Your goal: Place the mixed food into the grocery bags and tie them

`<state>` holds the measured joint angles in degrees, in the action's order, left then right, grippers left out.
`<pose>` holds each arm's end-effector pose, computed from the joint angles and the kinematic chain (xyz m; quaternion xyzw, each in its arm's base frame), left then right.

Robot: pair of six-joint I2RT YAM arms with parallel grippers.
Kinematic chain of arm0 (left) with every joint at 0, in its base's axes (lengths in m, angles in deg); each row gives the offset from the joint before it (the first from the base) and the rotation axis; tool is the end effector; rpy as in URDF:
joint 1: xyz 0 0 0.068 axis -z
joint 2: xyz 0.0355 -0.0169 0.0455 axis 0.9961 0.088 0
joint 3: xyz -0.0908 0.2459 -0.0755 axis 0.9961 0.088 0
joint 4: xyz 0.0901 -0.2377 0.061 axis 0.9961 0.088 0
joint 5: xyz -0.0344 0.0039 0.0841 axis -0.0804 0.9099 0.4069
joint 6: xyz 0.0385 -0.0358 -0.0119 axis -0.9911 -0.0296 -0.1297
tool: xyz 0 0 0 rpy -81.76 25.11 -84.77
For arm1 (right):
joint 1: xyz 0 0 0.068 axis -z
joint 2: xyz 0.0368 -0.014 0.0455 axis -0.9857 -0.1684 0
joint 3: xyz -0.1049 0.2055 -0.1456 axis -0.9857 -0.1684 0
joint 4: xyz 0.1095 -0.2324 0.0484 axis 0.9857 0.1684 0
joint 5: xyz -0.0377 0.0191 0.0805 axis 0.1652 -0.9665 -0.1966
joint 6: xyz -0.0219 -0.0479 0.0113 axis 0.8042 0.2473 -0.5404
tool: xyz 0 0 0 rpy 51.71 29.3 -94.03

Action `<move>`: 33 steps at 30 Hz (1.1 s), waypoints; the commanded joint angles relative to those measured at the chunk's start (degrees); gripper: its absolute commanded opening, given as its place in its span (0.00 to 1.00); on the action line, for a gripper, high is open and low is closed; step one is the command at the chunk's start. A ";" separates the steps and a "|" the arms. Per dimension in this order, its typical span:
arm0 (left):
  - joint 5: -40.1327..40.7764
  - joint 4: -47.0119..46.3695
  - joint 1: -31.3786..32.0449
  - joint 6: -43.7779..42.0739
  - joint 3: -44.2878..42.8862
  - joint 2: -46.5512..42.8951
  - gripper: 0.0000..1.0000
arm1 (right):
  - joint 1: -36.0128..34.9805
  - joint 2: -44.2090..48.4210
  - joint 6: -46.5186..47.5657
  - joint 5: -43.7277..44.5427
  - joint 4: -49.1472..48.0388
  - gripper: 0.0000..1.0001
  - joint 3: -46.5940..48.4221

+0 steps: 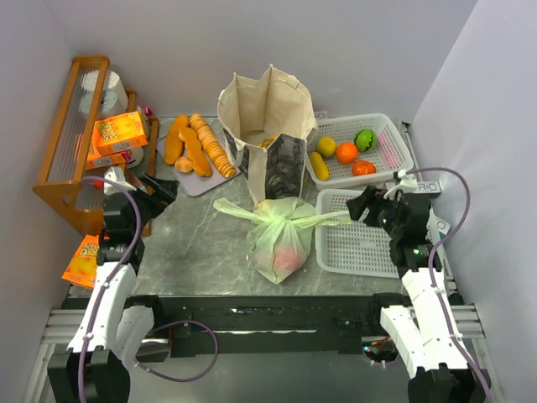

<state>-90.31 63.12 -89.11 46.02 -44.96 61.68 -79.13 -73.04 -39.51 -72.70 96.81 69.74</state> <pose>0.1913 0.0087 0.2623 -0.2845 0.7331 -0.2686 0.5563 0.1672 0.0065 0.2763 0.0544 0.8201 0.1939 0.5356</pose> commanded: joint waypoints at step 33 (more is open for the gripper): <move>7.33 16.26 19.63 -28.56 -26.88 14.00 0.96 | -51.00 -44.45 -2.41 28.08 2.57 0.59 21.73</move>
<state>-83.84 81.07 -69.24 18.33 -71.87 76.69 -128.18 -116.32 -39.82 -48.57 97.29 90.32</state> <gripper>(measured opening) 0.961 0.699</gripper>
